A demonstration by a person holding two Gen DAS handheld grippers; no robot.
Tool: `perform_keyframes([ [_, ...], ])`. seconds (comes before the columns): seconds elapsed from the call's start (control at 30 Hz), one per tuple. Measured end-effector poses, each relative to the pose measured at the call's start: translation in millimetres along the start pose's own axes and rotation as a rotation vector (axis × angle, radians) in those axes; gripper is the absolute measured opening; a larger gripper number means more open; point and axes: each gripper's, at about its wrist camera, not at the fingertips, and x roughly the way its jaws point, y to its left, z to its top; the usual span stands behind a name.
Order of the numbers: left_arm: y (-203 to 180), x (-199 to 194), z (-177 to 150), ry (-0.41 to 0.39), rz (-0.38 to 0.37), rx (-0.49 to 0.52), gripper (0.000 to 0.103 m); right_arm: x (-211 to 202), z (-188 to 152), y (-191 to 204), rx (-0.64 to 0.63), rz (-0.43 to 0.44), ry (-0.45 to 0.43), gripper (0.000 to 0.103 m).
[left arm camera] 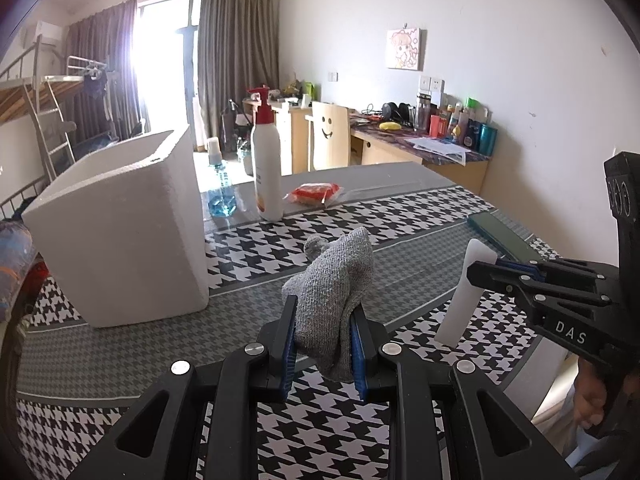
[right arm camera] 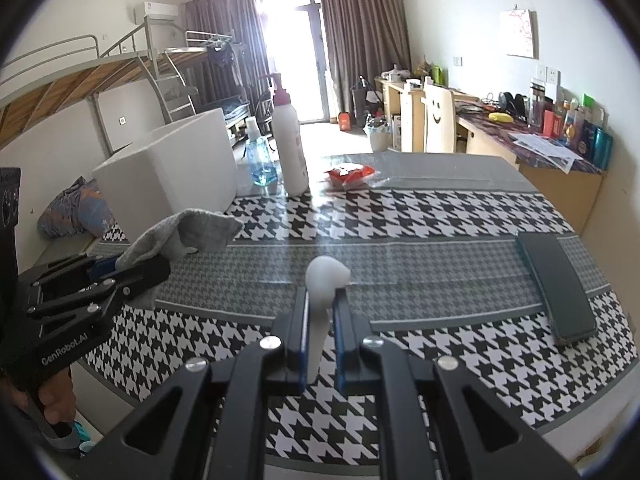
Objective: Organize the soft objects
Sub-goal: 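Lift the grey sock and white roller and carry both toward the foam box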
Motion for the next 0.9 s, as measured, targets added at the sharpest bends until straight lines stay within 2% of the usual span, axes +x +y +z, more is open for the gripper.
perform_keyframes([
  [0.9,20.1,-17.2,28.7,-0.098,0.052,0.015,0.024,-0.2,36.5,9.8,-0.041,0.044,-0.079,0.014],
])
